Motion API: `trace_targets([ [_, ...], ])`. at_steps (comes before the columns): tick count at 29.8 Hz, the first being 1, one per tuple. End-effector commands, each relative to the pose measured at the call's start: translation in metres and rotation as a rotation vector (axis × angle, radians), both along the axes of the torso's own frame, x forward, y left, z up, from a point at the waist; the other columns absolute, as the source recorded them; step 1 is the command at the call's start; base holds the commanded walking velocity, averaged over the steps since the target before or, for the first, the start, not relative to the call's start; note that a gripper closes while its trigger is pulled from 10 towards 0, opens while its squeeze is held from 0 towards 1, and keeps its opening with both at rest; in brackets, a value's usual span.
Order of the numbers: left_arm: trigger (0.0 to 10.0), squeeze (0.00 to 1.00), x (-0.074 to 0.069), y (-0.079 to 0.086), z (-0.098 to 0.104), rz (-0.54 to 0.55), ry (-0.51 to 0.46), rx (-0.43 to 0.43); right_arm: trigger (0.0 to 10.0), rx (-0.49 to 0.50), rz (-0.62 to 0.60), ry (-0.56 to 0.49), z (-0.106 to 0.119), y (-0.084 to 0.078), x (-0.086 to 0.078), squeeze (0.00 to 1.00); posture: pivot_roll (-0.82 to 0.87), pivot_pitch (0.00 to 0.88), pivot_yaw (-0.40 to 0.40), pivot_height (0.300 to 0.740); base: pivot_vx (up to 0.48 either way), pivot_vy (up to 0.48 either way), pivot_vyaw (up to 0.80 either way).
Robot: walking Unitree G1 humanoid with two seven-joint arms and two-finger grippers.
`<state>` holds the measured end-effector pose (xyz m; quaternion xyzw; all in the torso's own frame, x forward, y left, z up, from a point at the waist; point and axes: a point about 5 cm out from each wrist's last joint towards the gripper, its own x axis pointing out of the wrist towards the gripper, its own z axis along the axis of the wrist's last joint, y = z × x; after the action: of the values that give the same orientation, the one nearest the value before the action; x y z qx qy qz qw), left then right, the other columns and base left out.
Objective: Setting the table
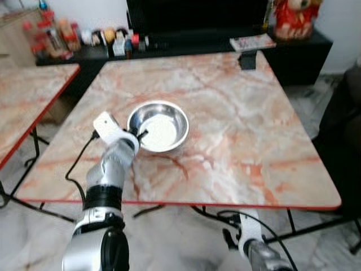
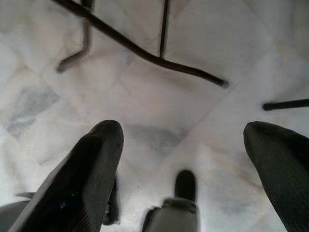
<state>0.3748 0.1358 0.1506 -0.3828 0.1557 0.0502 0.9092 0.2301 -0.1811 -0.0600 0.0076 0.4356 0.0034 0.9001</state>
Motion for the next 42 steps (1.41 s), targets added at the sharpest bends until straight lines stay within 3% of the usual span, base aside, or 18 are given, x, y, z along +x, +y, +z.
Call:
trace_targets([
  [1, 10.0, 0.00, -0.001, 0.002, 0.001, -0.006, 0.011, -0.033, 10.0, 0.001, 0.006, 0.000, 0.000, 0.002, 0.001, 0.00, -0.09, 0.027, 0.075, 0.740, 0.000, 0.000, 0.00],
  [12, 10.0, 0.00, -0.009, -0.001, 0.001, -0.019, 0.062, -0.085, 10.0, 0.001, 0.012, 0.002, 0.000, 0.002, 0.001, 0.00, -0.09, 0.030, 0.074, 0.740, 0.000, 0.000, 0.00],
  [17, 10.0, 0.00, -0.018, -0.017, -0.001, -0.109, 0.107, -0.155, 10.0, 0.000, 0.019, 0.006, 0.000, 0.002, 0.000, 0.00, -0.08, 0.028, 0.076, 0.740, 0.000, 0.000, 0.00],
  [21, 10.0, 0.00, -0.020, -0.019, -0.005, -0.110, 0.122, -0.165, 10.0, 0.000, 0.020, 0.007, 0.000, 0.002, 0.000, 0.00, -0.08, 0.026, 0.079, 0.740, 0.000, 0.000, 0.00],
  [42, 10.0, 0.00, -0.022, -0.035, -0.017, -0.200, 0.202, -0.031, 10.0, 0.001, 0.019, 0.010, -0.002, 0.003, -0.002, 0.00, -0.10, 0.007, 0.095, 0.740, 0.000, 0.000, 0.00],
])
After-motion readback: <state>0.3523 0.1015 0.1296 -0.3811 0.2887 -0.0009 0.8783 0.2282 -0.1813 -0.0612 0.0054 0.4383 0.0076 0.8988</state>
